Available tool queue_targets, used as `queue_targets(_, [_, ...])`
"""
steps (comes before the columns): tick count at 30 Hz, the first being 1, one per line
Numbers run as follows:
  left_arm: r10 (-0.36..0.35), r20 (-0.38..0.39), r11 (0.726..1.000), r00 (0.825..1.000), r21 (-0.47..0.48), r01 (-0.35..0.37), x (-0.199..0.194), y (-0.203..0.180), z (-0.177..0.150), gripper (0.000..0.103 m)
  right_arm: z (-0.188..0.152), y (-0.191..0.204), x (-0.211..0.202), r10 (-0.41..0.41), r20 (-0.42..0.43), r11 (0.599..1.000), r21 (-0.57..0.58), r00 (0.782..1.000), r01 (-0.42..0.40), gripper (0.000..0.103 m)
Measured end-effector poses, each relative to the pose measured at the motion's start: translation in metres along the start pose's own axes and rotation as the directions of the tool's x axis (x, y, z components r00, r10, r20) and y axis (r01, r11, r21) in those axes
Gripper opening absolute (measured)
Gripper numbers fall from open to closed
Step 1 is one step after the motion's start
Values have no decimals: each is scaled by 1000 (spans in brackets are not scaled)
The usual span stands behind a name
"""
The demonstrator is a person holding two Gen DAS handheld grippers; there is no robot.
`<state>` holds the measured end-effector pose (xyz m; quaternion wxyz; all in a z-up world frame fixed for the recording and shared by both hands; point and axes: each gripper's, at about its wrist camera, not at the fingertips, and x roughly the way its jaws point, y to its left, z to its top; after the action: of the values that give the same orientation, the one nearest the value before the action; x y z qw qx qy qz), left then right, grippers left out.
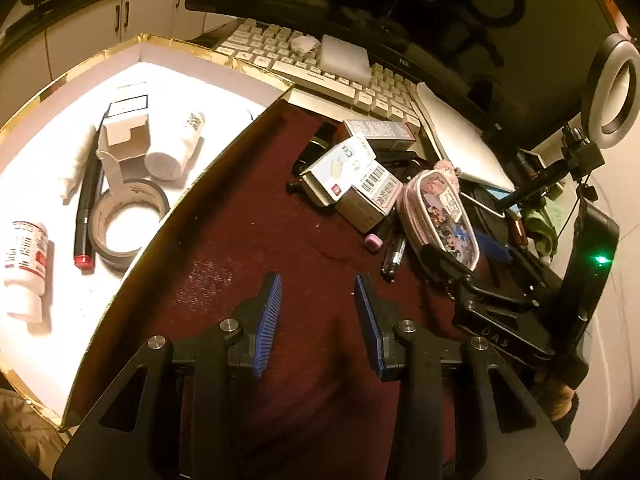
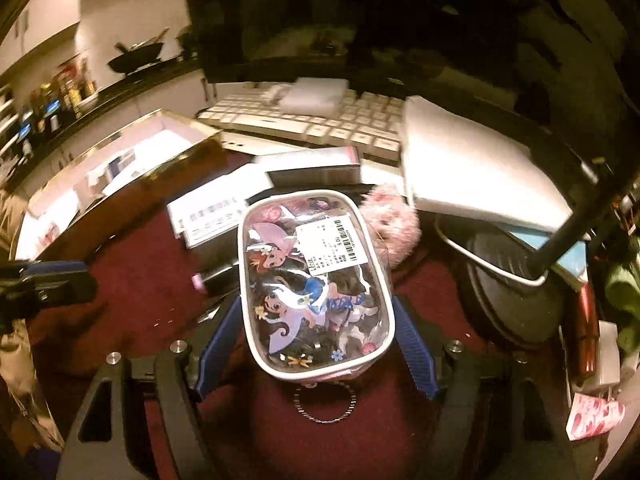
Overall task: Organize objects
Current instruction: 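Grasp a black marker with the left tool while the right tool holds the pouch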
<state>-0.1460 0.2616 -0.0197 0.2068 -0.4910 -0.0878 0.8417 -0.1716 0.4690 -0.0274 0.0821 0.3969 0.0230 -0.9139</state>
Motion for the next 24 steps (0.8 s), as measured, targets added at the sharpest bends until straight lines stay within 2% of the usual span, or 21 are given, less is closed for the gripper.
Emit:
queue_targets(9, [-8,-10,1000,1000,12,8,3,-4,-2,37,-2,-10,-2,11,-11,998,60,1000,-10,71])
queue_targets(15, [-31,-12,998,999,48,31,3,-16,-8,37,-16,-26,-18,33,9,987,160,999,-34,71])
queue_targets(19, [-28,-49,995,998,98,33,17,-36,-8,37,-32,-52,-37,37,55,961,273,998,-51,71])
queue_targets(24, [-4,-35,979,999,203,11,34,-65,-2,37,-42,-76,-46,55,83,921,380,995,-83,71])
